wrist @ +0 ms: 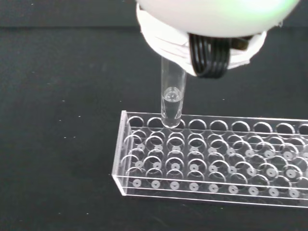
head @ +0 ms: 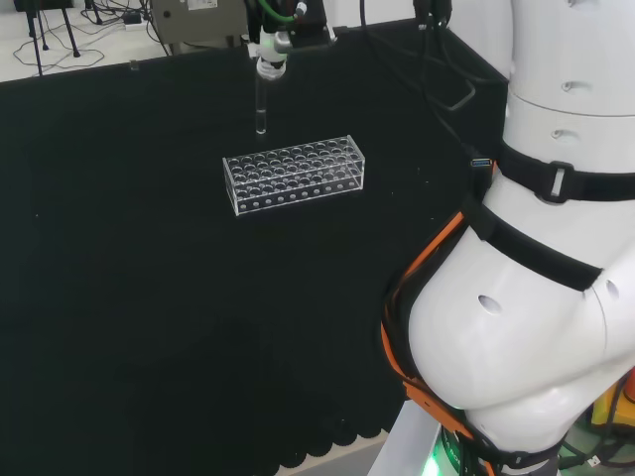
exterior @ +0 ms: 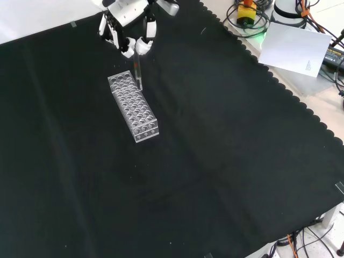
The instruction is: Put the test tube back in the rack.
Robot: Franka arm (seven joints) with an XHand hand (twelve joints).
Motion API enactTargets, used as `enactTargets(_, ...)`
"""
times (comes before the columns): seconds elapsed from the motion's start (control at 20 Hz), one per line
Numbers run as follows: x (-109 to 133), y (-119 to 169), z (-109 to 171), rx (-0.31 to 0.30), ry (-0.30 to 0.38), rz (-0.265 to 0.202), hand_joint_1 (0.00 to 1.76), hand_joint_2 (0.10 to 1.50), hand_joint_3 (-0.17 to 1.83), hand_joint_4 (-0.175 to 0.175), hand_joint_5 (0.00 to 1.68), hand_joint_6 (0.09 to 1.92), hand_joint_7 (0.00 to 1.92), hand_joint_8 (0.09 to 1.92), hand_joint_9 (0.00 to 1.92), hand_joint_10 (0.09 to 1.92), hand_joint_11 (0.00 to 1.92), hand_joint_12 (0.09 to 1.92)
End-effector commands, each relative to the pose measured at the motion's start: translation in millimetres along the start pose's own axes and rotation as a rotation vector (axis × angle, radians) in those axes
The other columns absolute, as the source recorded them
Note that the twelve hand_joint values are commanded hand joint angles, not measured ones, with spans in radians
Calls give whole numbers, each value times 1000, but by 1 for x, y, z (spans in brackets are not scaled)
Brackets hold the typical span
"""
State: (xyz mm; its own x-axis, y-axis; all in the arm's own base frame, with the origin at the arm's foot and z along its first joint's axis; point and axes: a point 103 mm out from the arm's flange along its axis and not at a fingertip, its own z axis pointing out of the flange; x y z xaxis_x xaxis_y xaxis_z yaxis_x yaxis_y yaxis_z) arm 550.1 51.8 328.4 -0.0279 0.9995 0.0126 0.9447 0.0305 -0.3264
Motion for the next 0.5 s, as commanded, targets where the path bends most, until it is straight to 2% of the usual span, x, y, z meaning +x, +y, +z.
enactTargets(0.05,8,5,2,7,3,-17,1436,576,721,-175,1317,571,1419,726,1383,268,692,1237)
enactTargets(0.5,10,20,16,35,22,-33,1435,576,721,-175,1317,570,1419,725,1383,267,692,1237)
